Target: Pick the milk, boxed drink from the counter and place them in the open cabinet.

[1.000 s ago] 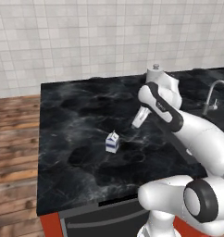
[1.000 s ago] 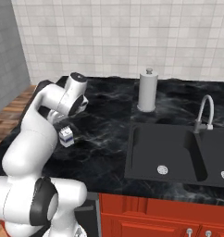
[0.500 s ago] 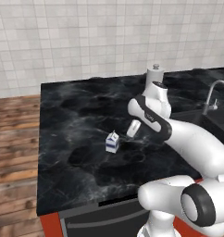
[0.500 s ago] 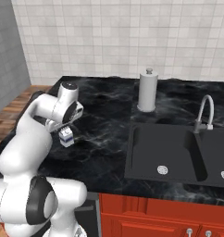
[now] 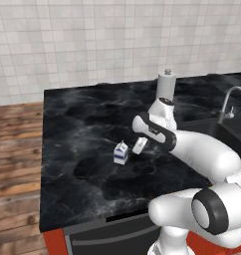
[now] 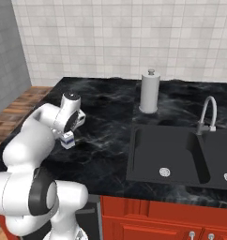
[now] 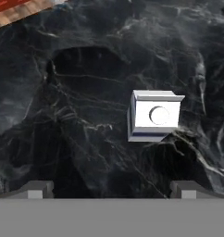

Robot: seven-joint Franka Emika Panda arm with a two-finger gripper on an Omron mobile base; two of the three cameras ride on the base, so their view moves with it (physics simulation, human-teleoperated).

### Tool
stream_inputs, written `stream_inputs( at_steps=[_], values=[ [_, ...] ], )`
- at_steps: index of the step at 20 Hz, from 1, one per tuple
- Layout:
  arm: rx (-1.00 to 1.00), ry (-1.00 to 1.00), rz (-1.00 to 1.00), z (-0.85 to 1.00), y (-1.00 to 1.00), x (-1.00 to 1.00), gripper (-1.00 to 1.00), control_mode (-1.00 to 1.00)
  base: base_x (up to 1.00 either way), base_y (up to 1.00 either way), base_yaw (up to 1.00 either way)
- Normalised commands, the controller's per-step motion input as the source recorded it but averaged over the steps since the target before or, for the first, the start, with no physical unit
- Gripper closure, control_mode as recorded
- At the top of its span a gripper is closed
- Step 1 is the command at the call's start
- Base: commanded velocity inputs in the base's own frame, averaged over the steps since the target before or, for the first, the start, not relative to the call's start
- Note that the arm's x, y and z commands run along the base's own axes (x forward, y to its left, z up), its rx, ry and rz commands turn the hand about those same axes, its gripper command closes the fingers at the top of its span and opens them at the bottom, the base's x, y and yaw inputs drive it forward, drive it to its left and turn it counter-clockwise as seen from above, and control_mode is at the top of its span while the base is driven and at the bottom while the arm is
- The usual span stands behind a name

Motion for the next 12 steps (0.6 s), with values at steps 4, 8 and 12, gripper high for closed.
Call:
stream_inputs(
  at_steps=[4, 8, 12],
  values=[
    [0.0, 0.0, 0.0, -0.35, 0.05, 0.31, -1.0, -1.0, 0.0, 0.0, 0.0],
    [0.01, 0.01, 0.0, -0.32, 0.09, 0.25, -1.0, -1.0, 0.0, 0.0, 0.0],
    [0.06, 0.03, 0.0, -0.21, 0.2, 0.26, -1.0, -1.0, 0.0, 0.0, 0.0]
  ],
)
